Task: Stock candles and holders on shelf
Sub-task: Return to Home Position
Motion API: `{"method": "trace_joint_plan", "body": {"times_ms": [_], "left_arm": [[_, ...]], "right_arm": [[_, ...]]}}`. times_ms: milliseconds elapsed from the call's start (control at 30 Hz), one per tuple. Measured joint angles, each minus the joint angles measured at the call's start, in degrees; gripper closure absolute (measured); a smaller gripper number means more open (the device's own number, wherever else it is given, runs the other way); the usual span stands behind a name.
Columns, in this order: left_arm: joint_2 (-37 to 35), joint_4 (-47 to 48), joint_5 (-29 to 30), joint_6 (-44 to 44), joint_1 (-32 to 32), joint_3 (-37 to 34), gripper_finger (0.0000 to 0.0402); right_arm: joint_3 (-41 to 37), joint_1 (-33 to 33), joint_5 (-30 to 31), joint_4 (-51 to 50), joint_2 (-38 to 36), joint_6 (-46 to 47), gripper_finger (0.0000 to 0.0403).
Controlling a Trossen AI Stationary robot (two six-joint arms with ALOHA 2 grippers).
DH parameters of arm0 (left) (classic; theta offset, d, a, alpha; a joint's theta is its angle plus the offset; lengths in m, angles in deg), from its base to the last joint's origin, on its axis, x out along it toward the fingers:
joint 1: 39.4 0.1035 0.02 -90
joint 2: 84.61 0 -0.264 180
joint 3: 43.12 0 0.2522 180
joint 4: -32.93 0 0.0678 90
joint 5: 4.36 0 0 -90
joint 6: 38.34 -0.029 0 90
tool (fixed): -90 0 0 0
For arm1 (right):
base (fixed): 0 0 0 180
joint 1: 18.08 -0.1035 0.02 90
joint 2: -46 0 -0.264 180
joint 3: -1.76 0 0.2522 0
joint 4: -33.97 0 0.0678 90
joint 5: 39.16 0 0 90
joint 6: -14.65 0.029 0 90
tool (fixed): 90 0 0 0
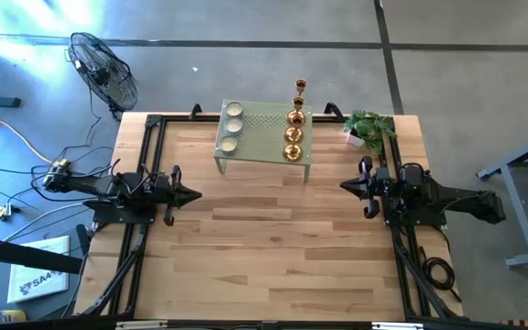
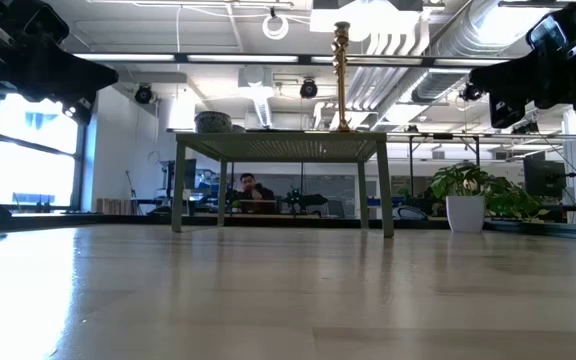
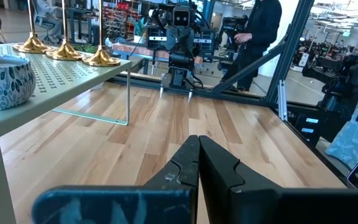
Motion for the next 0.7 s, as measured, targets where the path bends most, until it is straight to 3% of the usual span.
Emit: {"method": "trace_joint_plan", "body": {"times_ms": [700], "left_arm": [[0.0, 0.0, -0.1, 0.0, 0.0, 0.0, 0.04]], "right_arm": [[0.0, 0.0, 0.0, 0.0, 0.0, 0.0, 0.0399]]}}
